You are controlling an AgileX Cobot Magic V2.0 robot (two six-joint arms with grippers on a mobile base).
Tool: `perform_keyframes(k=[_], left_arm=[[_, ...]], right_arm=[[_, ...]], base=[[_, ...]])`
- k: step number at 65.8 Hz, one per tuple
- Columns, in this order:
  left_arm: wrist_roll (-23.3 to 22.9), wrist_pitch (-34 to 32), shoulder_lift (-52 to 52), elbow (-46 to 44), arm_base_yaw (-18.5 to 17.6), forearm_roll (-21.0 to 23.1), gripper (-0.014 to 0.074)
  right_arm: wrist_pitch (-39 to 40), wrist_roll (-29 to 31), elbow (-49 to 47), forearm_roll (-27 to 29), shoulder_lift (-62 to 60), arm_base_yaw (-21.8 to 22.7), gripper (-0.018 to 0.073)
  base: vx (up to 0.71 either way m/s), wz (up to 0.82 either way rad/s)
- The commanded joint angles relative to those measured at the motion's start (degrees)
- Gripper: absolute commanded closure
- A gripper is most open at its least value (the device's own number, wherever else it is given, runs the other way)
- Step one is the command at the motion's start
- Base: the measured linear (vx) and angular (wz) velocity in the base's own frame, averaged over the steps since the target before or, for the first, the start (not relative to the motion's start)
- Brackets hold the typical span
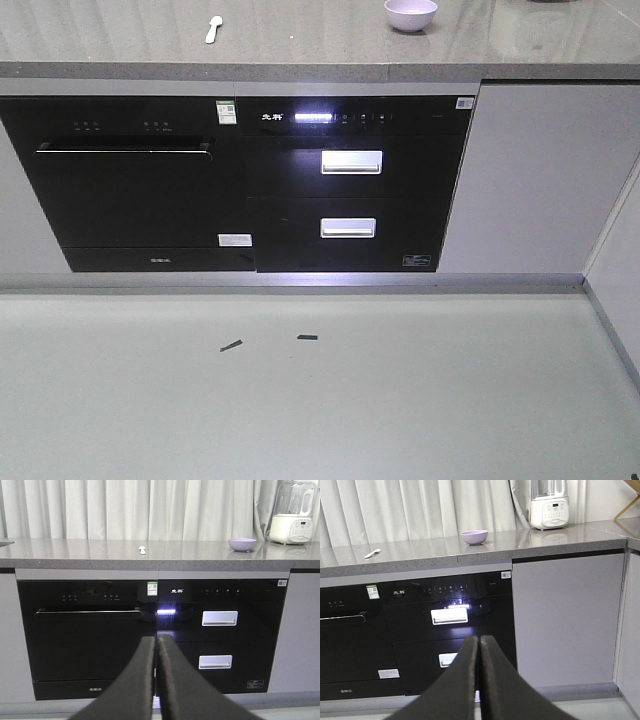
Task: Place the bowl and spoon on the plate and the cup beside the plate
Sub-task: 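Continue driving forward until the countertop edge is close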
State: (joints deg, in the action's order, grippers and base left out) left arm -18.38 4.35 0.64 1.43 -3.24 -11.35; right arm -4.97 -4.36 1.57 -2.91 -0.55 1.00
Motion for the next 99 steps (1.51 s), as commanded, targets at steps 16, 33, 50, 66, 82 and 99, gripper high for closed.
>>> perform_keyframes(k=[16,33,50,66,82,99], left_arm=[[-0.4,-3.8,0.4,1.7,0.0,0.0,0.0602],[-0.4,-3.8,0.4,1.7,0.0,0.0,0.0602],[-0.4,-3.8,0.4,1.7,0.0,0.0,0.0602],[-0.4,-3.8,0.4,1.7,0.0,0.0,0.0602],[-0.4,-3.8,0.4,1.7,0.0,0.0,0.0602],[-0.4,-3.8,0.4,1.7,0.0,0.0,0.0602]], right_arm=[[4.3,0.4,0.9,-0.2,-0.7,0.4,0.0565],[4.3,0.4,0.9,-0.2,-0.7,0.4,0.0565],[4.3,0.4,0.9,-0.2,-0.7,0.4,0.0565],[4.3,0.4,0.9,-0.2,-0.7,0.4,0.0565],[4.3,0.4,0.9,-0.2,-0.7,0.4,0.0565],[4.3,0.4,0.9,-0.2,-0.7,0.4,0.0565]], base=[[0.09,0.00],[0.09,0.01],[0.09,0.01],[0.09,0.01],[0.11,0.01],[0.12,0.01]])
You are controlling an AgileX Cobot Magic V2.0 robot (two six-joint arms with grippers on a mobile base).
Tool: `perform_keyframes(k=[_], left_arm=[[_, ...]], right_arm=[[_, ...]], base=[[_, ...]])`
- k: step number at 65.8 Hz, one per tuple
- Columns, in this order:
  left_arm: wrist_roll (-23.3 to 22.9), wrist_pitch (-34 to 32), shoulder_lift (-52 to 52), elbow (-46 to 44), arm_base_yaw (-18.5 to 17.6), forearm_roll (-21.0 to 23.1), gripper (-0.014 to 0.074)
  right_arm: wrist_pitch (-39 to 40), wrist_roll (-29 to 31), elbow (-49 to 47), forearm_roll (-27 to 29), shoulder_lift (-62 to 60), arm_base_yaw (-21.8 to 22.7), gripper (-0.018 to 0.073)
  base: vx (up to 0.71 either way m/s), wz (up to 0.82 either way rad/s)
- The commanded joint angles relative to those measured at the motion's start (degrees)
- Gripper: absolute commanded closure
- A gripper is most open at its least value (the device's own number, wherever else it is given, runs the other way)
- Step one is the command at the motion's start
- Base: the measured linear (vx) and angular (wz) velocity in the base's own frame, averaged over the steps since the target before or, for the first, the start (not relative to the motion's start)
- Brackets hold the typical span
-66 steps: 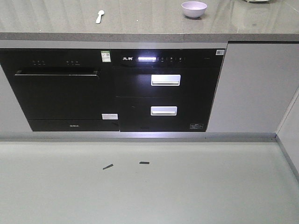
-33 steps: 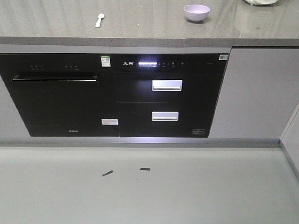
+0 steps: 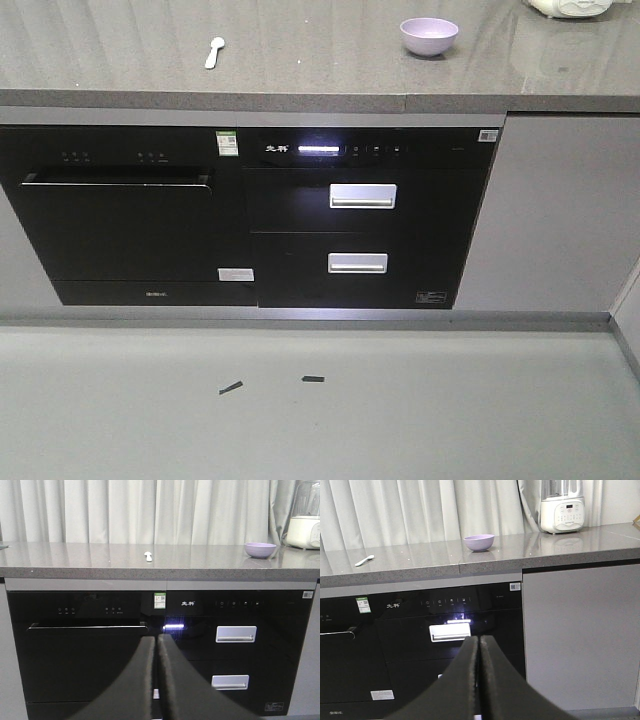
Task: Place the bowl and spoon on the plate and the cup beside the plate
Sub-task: 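Continue driving forward until the countertop edge is close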
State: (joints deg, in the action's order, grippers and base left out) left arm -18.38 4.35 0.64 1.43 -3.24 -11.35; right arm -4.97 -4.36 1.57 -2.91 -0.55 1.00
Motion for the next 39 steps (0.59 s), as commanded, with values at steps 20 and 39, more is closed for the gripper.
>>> perform_keyframes(k=[20,39], left_arm=[[-0.4,-3.8,0.4,1.7,0.0,0.0,0.0602],[-0.4,-3.8,0.4,1.7,0.0,0.0,0.0602]], right_arm=[[4.3,0.4,0.9,-0.2,-0.7,0.4,0.0565],[4.3,0.4,0.9,-0.2,-0.7,0.4,0.0565]], base=[[0.13,0.00],[0.13,-0.01]])
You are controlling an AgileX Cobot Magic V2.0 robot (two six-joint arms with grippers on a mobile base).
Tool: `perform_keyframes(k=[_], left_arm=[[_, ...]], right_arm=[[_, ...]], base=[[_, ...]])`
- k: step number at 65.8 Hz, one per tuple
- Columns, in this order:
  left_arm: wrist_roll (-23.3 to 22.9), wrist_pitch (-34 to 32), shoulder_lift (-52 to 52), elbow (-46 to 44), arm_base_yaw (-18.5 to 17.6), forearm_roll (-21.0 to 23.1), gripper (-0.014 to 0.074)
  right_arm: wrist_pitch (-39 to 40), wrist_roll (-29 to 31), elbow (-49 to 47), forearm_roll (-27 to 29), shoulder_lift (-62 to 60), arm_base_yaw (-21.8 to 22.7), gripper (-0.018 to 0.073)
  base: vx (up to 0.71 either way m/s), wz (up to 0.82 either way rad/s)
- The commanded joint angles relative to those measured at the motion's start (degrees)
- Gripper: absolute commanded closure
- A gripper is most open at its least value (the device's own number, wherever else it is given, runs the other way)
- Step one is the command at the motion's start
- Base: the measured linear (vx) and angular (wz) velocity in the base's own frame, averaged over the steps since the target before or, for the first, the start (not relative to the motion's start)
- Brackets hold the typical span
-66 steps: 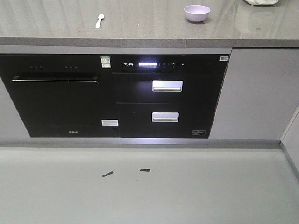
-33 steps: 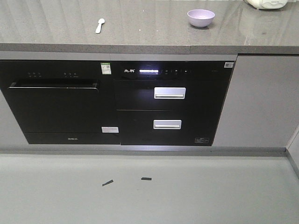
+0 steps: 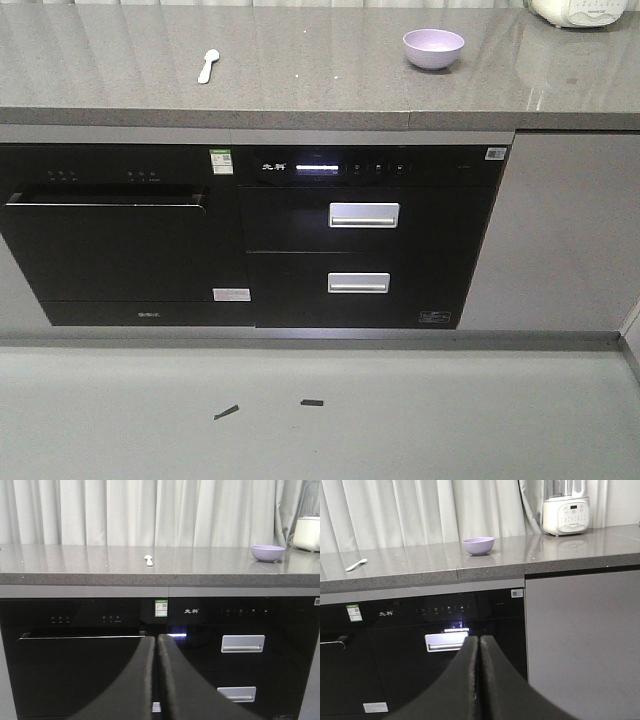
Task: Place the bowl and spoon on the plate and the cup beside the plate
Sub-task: 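Continue driving forward until the countertop edge is close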
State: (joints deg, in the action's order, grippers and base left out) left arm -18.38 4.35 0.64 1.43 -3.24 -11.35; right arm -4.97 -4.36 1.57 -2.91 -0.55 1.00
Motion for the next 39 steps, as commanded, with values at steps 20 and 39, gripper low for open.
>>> perform_keyframes(k=[20,39], left_arm=[[-0.4,-3.8,0.4,1.7,0.0,0.0,0.0602],[-0.4,-3.8,0.4,1.7,0.0,0.0,0.0602]], right_arm=[[4.3,0.4,0.9,-0.2,-0.7,0.4,0.0565],[4.3,0.4,0.9,-0.2,-0.7,0.4,0.0565]], base=[[0.13,-0.03],[0.12,-0.02]])
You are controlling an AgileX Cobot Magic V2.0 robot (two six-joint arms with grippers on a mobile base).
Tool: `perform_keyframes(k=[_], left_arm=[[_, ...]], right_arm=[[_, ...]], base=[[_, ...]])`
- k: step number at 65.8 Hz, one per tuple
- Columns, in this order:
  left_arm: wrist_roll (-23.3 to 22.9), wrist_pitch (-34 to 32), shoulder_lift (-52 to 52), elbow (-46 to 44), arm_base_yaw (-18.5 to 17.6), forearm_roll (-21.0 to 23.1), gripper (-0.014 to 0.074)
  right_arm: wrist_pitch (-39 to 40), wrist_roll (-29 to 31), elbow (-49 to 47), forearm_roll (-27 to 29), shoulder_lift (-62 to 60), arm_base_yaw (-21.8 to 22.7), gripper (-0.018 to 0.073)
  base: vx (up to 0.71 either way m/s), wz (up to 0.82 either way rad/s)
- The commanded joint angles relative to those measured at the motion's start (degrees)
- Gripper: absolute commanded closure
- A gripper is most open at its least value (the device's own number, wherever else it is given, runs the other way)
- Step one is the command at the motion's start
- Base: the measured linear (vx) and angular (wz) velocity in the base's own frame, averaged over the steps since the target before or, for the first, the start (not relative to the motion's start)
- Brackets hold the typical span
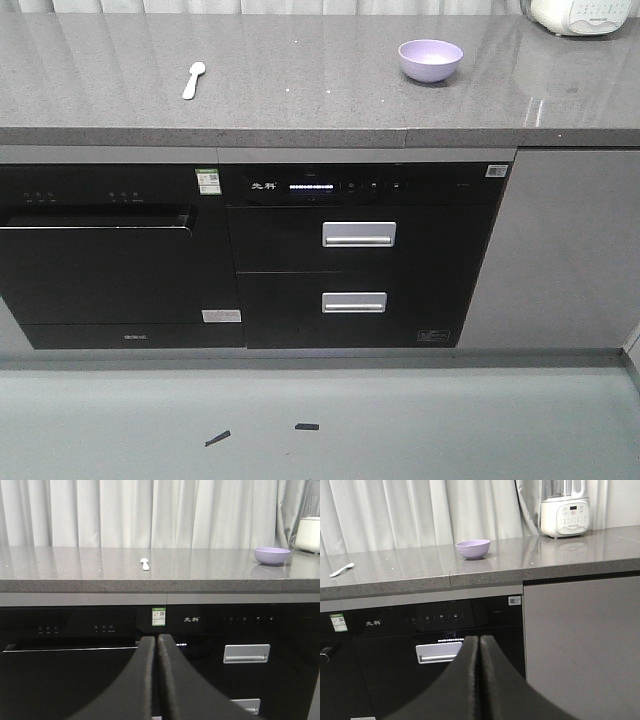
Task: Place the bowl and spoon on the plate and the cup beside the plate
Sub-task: 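Continue driving forward until the countertop edge is close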
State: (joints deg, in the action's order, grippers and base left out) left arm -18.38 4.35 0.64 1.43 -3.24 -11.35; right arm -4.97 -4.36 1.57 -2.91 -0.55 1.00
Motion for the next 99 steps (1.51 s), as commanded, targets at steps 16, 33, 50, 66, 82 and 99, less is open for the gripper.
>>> perform_keyframes(k=[16,33,50,66,82,99], left_arm=[[-0.4,-3.8,0.4,1.7,0.0,0.0,0.0602],[-0.4,-3.8,0.4,1.7,0.0,0.0,0.0602],[-0.4,-3.8,0.4,1.7,0.0,0.0,0.0602],[-0.4,-3.8,0.4,1.7,0.0,0.0,0.0602],[-0.4,-3.8,0.4,1.7,0.0,0.0,0.0602],[-0.4,-3.8,0.4,1.7,0.0,0.0,0.0602]], right_arm=[[4.3,0.4,0.9,-0.2,-0.7,0.4,0.0565],[4.3,0.4,0.9,-0.2,-0.7,0.4,0.0565],[4.3,0.4,0.9,-0.2,-0.7,0.4,0.0565],[4.3,0.4,0.9,-0.2,-0.7,0.4,0.0565],[4.3,0.4,0.9,-0.2,-0.7,0.4,0.0565],[4.3,0.4,0.9,-0.2,-0.7,0.4,0.0565]], base=[[0.10,-0.03],[0.09,-0.02],[0.09,-0.01],[0.09,0.00],[0.09,0.00],[0.09,0.00]])
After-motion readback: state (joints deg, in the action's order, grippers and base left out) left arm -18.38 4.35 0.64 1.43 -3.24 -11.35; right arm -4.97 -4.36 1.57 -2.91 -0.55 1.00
